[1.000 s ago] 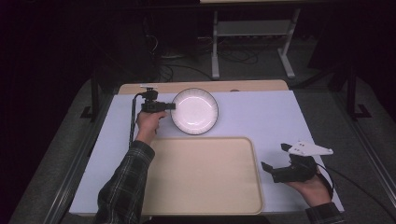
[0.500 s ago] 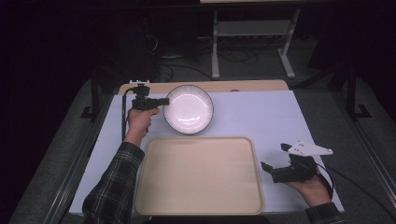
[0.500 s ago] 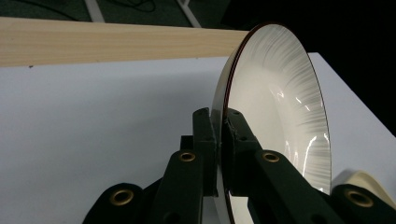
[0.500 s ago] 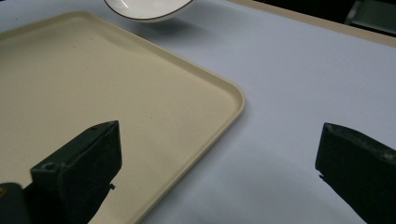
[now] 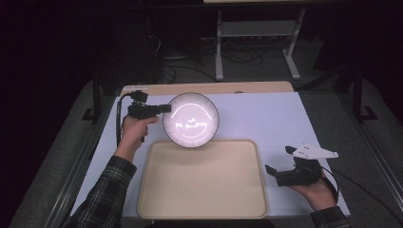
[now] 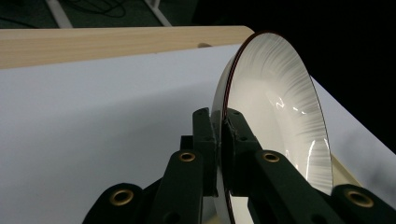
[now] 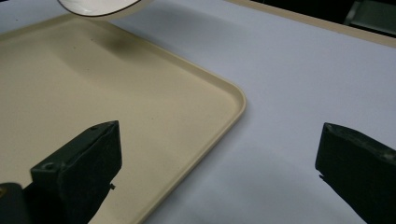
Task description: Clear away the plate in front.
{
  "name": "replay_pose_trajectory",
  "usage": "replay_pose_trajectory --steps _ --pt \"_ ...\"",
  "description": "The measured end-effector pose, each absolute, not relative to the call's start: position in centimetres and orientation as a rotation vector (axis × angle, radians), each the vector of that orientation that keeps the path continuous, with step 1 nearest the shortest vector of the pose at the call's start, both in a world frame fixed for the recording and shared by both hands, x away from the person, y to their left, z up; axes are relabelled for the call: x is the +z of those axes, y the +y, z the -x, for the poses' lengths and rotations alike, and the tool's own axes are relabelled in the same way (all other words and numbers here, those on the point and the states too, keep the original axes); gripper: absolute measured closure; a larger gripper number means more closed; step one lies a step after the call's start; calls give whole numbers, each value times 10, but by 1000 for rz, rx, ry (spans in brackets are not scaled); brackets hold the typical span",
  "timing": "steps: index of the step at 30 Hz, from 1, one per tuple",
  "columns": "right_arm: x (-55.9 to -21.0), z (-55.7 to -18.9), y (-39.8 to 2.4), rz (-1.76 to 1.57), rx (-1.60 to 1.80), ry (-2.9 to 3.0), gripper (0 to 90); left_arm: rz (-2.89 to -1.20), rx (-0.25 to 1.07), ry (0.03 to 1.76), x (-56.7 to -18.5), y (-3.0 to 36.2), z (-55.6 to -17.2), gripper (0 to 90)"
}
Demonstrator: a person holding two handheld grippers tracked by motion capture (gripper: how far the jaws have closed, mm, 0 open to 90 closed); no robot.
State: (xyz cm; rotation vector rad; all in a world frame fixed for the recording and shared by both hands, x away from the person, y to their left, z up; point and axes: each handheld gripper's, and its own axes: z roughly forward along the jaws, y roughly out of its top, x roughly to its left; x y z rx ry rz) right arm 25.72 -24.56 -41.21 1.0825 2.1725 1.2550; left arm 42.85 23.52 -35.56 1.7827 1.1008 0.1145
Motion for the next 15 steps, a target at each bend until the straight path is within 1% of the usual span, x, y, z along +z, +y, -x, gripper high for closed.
replay_pose_trajectory --steps 6,15 --pt "-413 -257 -245 -1086 1253 2171 0 -1804 93 1066 -361 231 -411 849" --pt "-413 -258 -243 -1079 1247 2174 0 -1860 59 1045 -380 226 -388 849"
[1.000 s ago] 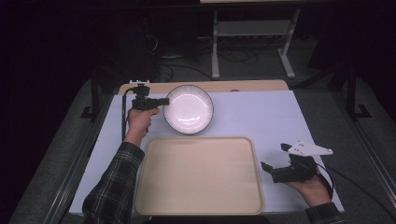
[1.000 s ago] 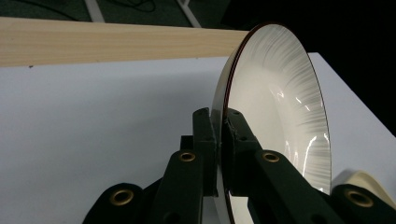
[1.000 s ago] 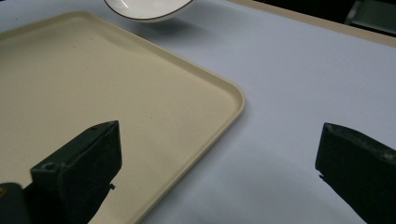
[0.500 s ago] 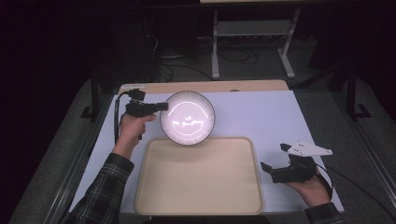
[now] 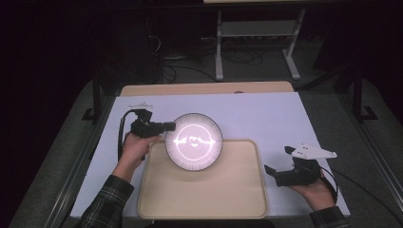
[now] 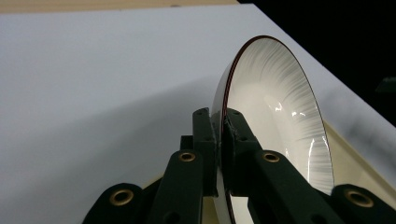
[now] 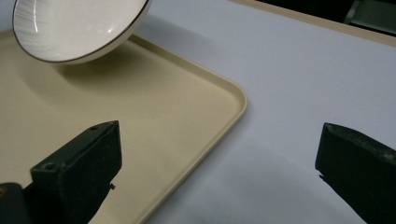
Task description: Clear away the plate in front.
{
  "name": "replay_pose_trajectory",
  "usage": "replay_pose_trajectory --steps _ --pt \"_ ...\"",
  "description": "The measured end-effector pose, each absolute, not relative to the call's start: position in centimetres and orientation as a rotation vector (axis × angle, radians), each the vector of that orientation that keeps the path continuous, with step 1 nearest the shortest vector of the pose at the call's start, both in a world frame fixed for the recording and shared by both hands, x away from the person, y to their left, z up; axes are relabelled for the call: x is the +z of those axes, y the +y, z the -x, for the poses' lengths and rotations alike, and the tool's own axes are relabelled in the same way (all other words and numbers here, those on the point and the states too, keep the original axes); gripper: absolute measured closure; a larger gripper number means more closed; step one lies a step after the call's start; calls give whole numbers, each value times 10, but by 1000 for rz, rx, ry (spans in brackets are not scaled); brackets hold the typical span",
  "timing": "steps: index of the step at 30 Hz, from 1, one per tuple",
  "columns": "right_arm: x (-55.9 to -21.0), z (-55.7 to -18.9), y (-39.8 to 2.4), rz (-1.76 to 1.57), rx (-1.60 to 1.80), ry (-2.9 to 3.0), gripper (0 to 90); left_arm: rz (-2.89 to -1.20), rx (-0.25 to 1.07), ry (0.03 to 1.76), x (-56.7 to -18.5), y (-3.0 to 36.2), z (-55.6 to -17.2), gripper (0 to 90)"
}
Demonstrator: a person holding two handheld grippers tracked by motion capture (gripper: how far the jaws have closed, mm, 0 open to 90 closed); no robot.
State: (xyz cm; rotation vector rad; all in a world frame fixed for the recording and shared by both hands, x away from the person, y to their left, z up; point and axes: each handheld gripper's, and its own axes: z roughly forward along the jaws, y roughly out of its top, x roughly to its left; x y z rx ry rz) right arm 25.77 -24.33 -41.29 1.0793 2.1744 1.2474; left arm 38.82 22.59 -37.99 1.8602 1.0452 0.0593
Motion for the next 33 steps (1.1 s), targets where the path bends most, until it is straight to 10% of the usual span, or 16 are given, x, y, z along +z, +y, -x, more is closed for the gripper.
replay_pose_trajectory --steps 33 --pt "-415 -257 -241 -1066 1221 2193 0 -1987 -9 1008 -417 216 -354 860"
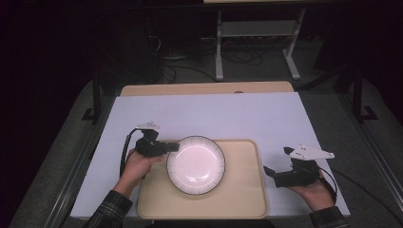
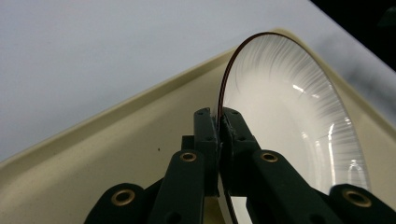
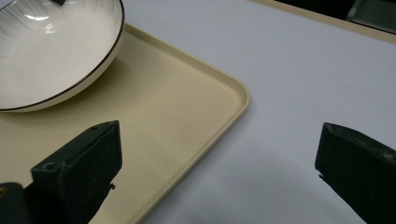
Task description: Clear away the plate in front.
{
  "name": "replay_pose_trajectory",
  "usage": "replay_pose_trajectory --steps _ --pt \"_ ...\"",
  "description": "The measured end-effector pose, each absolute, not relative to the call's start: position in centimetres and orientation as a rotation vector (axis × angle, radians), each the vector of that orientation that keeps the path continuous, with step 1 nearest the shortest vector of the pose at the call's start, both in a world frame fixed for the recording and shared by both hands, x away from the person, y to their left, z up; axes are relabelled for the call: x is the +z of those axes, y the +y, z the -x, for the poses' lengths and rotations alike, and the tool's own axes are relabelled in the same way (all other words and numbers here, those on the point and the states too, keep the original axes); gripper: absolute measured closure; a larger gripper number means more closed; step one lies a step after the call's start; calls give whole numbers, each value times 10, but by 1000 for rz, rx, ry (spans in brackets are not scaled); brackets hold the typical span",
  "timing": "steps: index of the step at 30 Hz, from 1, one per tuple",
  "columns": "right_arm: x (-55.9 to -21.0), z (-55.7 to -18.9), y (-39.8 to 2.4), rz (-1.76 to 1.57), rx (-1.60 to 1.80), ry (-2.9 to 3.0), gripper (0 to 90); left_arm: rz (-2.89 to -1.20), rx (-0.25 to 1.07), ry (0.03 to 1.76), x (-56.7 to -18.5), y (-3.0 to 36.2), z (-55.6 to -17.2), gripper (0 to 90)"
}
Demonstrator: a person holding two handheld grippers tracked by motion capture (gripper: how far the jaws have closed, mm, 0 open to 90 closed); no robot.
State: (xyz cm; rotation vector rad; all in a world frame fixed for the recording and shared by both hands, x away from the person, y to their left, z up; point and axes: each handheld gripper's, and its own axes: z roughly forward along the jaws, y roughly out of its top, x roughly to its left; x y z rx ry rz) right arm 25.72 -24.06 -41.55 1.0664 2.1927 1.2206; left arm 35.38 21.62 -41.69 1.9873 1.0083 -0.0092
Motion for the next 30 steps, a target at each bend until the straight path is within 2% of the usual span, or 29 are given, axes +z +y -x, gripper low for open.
replay_pose_trajectory --steps 14,25,27,30 --pt "-418 -258 -239 -1060 1208 2206 0 -2026 -56 1044 -432 216 -359 859" --pt "-418 -257 -238 -1060 1205 2209 0 -2085 -3 1019 -435 212 -358 833" --pt "-418 -257 -238 -1059 1206 2208 0 -2106 24 999 -435 211 -357 816" --pt "-418 -257 -238 -1059 1208 2206 0 -2132 62 986 -434 210 -356 734"
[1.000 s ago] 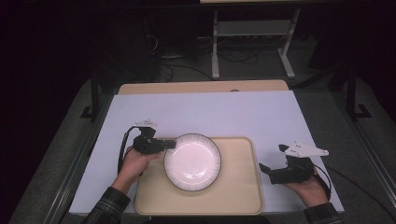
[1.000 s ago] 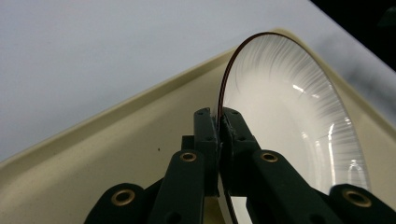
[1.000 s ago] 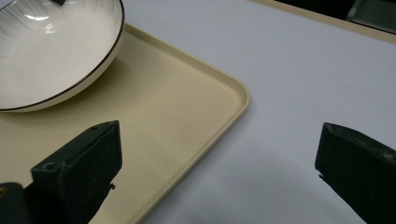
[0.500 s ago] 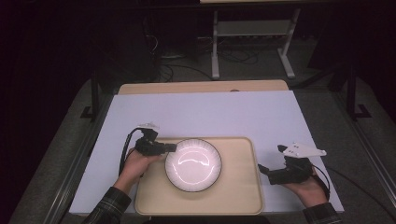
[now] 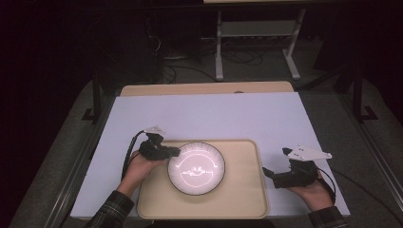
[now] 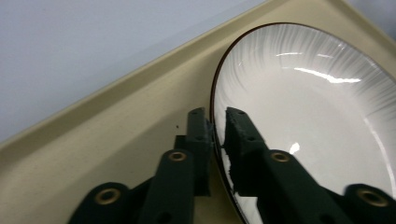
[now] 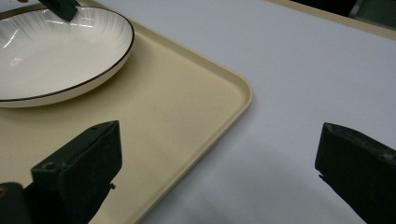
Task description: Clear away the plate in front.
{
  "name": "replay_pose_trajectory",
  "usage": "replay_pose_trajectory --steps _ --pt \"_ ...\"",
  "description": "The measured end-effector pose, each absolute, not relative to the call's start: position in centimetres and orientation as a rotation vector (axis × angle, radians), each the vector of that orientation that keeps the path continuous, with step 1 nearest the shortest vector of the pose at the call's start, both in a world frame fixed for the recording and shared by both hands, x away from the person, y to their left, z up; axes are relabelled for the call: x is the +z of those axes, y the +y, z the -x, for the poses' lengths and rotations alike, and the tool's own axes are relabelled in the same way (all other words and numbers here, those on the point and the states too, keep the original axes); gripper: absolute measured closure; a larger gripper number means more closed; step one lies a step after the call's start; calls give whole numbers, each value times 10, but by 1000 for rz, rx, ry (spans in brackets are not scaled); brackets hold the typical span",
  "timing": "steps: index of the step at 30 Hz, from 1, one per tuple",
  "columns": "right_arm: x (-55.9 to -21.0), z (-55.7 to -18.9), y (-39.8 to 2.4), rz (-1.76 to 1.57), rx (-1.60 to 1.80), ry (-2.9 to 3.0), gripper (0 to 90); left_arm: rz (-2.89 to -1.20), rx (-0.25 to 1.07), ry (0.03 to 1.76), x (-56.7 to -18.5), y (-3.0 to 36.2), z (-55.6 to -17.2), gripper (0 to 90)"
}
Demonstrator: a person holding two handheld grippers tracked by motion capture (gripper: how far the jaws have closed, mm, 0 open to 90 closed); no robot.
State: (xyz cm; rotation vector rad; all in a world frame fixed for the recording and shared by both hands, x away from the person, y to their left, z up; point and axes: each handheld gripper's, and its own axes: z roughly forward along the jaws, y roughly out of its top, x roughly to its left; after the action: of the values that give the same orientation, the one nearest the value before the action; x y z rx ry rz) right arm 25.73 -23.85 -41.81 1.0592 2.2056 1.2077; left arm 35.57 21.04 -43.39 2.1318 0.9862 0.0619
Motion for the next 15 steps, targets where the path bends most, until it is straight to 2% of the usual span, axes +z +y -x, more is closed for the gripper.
replay_pose_trajectory --steps 4,11,15 --pt "-418 -257 -239 -1059 1206 2208 0 -2138 127 953 -431 214 -353 603" --pt "-418 -257 -239 -1063 1206 2207 0 -2140 146 895 -426 219 -351 413" --pt "-418 -257 -240 -1064 1206 2204 0 -2162 193 891 -424 220 -348 235"
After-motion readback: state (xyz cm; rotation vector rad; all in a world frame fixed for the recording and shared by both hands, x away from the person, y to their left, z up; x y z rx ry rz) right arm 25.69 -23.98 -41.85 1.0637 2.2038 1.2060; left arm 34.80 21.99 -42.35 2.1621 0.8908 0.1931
